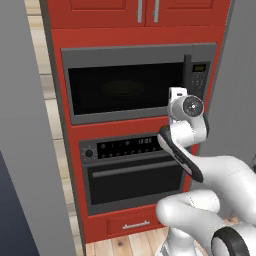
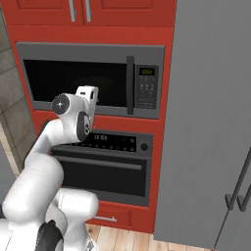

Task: Remove the kiwi from the bowl and place it on the small plate. Then place the bowl with only the chicken drumstick in the microwave, close the door, and press the start button to microwave the chicken drumstick.

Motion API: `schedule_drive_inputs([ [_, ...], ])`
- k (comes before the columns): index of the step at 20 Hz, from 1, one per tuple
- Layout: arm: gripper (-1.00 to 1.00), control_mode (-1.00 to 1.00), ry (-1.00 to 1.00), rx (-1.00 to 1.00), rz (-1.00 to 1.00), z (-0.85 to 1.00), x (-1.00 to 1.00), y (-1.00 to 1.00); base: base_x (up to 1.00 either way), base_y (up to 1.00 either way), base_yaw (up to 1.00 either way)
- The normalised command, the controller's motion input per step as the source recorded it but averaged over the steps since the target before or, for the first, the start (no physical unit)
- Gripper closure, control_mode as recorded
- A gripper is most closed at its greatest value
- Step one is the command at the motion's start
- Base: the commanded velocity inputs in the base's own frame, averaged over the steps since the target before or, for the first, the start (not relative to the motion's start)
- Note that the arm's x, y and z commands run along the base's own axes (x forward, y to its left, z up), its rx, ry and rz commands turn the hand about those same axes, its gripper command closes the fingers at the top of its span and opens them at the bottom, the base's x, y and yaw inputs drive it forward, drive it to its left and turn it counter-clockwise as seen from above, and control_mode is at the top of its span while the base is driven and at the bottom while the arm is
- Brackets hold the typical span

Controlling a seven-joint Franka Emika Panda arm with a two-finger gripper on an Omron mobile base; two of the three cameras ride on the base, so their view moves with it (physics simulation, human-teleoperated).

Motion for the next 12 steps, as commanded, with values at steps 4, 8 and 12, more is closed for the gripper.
schedule_drive_inputs([
  [4, -1.0, -1.0, -0.13, 0.37, -0.05, -0.01, -1.0, -1.0, 0.0, 0.0, 0.0],
  [8, -1.0, -1.0, -0.14, 0.4, -0.03, 0.0, -0.72, -0.9, 0.0, 0.0, 0.0],
  [12, -1.0, -1.0, -0.14, 0.25, -0.01, 0.09, -0.21, -0.7, 0.0, 0.0, 0.0],
])
